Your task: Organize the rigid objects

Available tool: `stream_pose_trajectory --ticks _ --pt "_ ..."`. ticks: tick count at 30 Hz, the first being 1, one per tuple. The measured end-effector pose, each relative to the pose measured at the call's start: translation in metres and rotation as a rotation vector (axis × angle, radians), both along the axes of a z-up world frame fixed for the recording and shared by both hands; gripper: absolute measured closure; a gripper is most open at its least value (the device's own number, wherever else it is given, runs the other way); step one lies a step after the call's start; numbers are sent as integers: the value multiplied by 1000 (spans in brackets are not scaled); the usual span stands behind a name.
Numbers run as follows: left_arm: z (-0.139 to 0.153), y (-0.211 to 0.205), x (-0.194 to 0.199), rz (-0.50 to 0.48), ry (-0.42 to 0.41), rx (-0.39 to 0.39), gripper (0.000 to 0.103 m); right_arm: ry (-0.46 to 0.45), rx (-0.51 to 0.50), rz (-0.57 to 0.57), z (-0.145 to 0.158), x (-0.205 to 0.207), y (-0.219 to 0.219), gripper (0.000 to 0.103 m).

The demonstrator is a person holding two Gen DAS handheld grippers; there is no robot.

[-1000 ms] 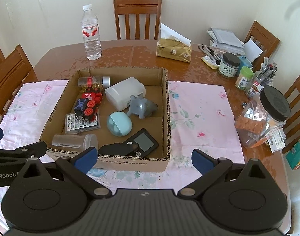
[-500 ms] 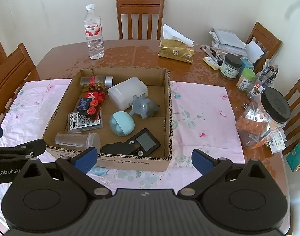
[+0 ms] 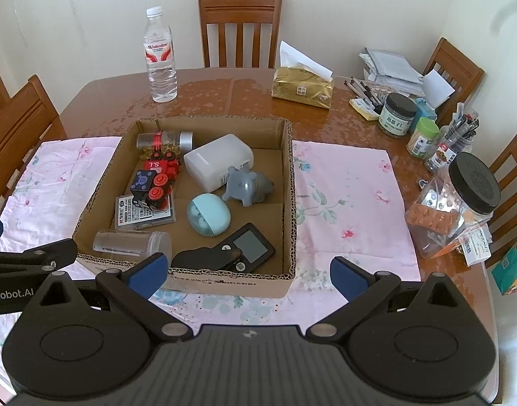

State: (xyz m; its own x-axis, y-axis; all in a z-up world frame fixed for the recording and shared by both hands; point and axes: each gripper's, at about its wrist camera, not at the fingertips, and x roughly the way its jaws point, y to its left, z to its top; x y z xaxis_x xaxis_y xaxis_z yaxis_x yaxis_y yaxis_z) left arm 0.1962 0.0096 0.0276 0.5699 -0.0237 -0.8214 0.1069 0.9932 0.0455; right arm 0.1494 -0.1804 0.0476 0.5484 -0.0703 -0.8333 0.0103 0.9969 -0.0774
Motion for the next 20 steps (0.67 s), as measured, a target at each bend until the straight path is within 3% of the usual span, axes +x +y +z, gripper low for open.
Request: stream_pose_trajectory --ticks 20 --pt "1 2 2 2 -1 -4 1 0 -2 8 1 2 4 0"
